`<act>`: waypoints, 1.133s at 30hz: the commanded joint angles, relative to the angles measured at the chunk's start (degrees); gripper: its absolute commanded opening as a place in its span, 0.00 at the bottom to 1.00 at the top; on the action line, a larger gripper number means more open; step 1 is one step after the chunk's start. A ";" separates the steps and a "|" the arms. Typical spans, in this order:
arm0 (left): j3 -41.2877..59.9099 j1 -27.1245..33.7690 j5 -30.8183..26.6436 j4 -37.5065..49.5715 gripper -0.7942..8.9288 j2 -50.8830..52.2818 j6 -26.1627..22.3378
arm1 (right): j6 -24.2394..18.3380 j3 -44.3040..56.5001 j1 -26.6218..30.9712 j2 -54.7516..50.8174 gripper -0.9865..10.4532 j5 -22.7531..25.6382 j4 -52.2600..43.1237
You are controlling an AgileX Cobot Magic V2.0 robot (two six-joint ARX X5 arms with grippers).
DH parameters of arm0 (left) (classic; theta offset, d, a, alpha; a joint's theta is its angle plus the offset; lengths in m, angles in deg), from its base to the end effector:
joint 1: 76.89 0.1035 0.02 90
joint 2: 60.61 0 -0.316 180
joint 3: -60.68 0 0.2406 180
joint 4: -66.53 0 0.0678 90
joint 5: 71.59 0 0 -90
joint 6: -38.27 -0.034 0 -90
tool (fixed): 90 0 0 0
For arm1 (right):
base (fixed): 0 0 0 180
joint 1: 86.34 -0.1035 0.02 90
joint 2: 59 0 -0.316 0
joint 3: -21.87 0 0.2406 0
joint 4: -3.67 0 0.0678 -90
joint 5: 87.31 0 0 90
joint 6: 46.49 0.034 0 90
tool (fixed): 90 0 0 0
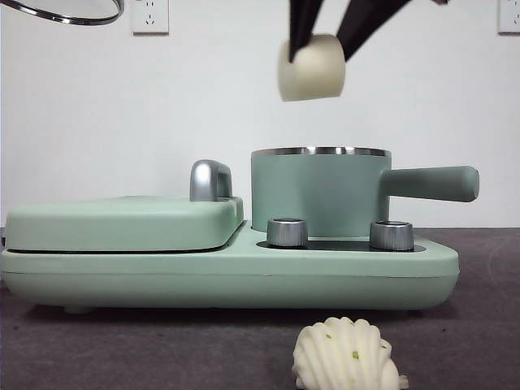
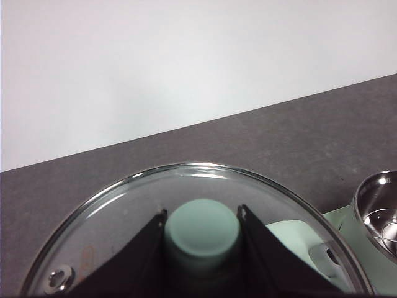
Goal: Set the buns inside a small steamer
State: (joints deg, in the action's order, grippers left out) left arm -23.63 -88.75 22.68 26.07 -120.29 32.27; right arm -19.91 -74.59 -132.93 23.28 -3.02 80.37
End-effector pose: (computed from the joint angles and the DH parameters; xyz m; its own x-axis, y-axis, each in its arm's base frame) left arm 0.1727 -0.0389 0.4488 0.9236 -0.2700 -0.2720 0.3015 0.9501 0.0804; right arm 0.1746 0.1895 0.3854 0.2433 0.4019 -0.8828 -0.4019 0.8701 0.2854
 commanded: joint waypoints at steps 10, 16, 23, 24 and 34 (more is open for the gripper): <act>-1.66 -0.11 -0.02 1.03 0.09 -0.37 0.39 | -10.64 -4.52 15.08 8.66 0.21 -9.35 -6.91; -1.66 -0.11 -0.04 1.03 0.09 -0.70 0.77 | -14.27 -13.42 16.85 16.41 0.21 -9.31 -6.40; -1.66 -0.11 -0.02 1.03 0.09 -1.33 0.90 | -15.06 -21.05 17.62 24.63 0.21 -9.29 -4.33; -1.66 -0.09 -0.02 1.03 0.09 -1.38 0.90 | -15.06 -21.49 17.66 25.46 0.21 -9.25 -4.39; -1.66 -0.09 -0.02 1.44 0.09 -2.14 0.87 | -15.28 -21.66 17.92 30.42 0.21 -9.11 -5.90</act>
State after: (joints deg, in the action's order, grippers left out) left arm -23.63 -88.75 22.68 25.31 -121.98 32.97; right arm -34.51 -94.68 -114.77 52.24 -12.14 74.89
